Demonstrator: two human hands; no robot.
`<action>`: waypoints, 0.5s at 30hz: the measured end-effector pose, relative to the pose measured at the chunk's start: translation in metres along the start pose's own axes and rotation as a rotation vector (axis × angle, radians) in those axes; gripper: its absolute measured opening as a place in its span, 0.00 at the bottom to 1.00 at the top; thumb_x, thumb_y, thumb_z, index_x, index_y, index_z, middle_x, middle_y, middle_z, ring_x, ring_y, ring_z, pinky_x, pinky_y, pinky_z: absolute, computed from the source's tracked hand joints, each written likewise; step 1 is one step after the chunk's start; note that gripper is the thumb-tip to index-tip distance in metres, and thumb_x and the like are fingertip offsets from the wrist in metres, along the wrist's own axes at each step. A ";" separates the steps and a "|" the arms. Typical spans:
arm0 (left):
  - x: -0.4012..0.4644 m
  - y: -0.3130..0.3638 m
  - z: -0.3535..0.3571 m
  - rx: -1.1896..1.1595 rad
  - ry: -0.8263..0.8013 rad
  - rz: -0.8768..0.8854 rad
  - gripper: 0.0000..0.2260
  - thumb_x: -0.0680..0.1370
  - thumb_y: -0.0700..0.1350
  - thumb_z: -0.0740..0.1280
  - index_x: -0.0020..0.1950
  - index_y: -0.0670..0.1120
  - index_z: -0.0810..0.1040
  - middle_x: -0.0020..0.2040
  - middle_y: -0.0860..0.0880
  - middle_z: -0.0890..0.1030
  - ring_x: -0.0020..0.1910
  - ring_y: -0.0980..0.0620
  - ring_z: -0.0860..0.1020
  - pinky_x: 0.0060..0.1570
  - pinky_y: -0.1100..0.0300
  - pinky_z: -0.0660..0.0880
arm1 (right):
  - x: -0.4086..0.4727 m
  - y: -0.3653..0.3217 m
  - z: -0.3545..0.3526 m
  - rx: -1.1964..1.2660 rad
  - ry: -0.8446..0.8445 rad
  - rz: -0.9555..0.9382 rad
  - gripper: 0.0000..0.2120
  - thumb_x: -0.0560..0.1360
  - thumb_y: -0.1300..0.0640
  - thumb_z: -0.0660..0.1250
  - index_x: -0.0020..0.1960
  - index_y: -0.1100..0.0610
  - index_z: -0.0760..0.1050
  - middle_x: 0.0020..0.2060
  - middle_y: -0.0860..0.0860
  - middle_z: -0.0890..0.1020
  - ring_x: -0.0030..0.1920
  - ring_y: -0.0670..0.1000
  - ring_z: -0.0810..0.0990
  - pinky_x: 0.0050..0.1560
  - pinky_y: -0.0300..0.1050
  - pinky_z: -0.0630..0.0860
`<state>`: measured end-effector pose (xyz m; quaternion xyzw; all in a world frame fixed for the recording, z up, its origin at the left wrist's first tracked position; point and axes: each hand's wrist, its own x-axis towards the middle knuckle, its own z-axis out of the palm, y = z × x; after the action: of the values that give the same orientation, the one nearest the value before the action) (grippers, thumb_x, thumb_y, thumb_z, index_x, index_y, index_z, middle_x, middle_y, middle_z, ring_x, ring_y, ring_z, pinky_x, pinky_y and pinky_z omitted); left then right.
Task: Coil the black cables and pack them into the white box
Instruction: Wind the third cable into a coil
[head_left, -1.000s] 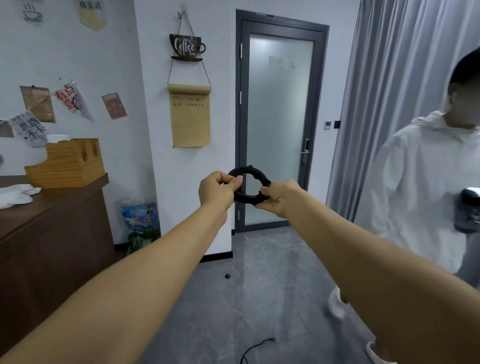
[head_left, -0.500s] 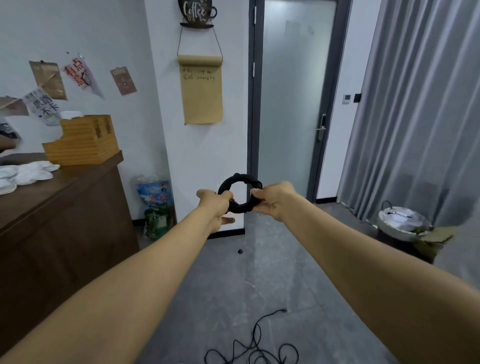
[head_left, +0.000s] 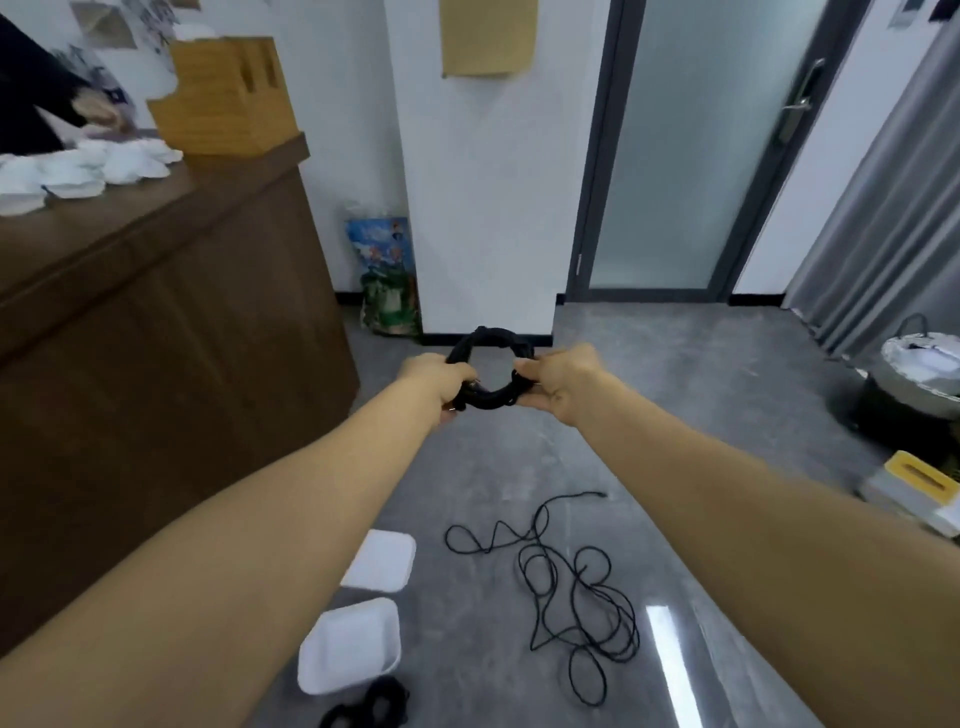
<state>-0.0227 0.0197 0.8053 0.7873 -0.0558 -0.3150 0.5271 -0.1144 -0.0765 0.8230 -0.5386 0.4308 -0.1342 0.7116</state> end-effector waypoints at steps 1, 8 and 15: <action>0.002 -0.013 0.001 -0.018 0.045 -0.013 0.09 0.75 0.39 0.68 0.36 0.45 0.72 0.50 0.40 0.80 0.45 0.44 0.77 0.49 0.51 0.77 | 0.004 0.011 0.002 -0.010 -0.012 0.022 0.13 0.73 0.70 0.67 0.57 0.69 0.71 0.44 0.60 0.79 0.51 0.59 0.80 0.34 0.48 0.78; 0.017 -0.136 -0.027 -0.158 0.246 -0.121 0.12 0.71 0.36 0.73 0.33 0.47 0.74 0.38 0.43 0.81 0.50 0.41 0.82 0.54 0.45 0.78 | 0.020 0.111 0.039 -0.106 -0.134 0.166 0.05 0.75 0.69 0.65 0.41 0.65 0.71 0.48 0.62 0.77 0.53 0.61 0.79 0.46 0.50 0.76; 0.049 -0.298 -0.084 -0.191 0.360 -0.291 0.10 0.66 0.38 0.77 0.40 0.44 0.76 0.44 0.41 0.83 0.44 0.43 0.82 0.49 0.46 0.80 | 0.047 0.242 0.104 -0.311 -0.210 0.268 0.14 0.76 0.68 0.64 0.61 0.67 0.72 0.52 0.68 0.78 0.40 0.57 0.78 0.60 0.56 0.74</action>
<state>-0.0104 0.1961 0.5472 0.7771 0.1831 -0.2461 0.5495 -0.0741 0.0533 0.5931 -0.5909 0.4374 0.0864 0.6723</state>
